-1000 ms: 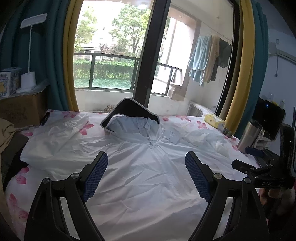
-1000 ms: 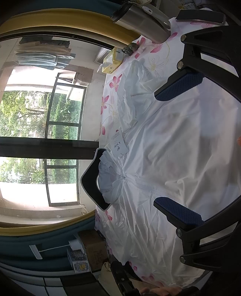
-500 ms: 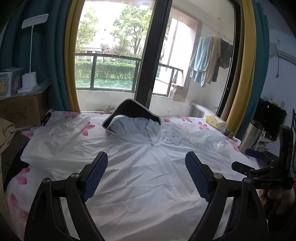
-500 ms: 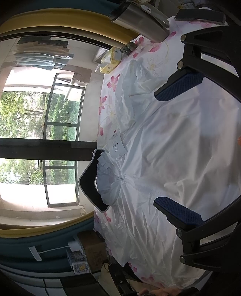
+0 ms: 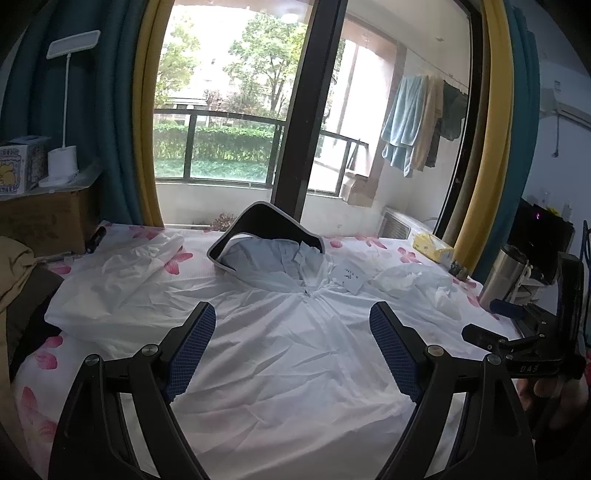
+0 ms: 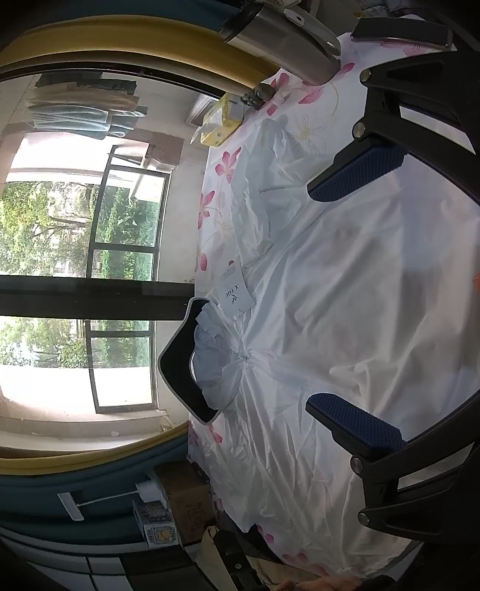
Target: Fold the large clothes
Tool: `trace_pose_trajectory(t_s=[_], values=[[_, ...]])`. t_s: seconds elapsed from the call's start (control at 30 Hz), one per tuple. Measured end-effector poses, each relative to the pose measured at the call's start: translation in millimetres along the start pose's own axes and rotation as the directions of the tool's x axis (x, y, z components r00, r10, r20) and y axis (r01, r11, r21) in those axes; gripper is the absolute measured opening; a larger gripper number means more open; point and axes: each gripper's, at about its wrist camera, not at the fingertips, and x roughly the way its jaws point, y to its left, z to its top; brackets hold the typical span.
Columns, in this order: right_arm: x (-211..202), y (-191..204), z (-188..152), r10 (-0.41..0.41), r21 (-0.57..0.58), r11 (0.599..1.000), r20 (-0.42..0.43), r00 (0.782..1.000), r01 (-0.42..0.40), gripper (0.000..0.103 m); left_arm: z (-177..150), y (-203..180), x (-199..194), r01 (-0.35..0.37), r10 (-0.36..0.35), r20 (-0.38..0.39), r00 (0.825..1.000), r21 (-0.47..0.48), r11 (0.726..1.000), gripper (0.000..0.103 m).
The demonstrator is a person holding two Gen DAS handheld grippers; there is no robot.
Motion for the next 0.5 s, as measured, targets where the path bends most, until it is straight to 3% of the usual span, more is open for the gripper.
trace_pose_trajectory(t_s=[0.5], values=[[17, -13, 5, -0.005, -0.013, 1.0, -0.029, 1.0, 0.005, 0.102, 7, 10, 20, -0.028, 0.026, -0.03, 0.999, -0.059, 0.998, 0.088]])
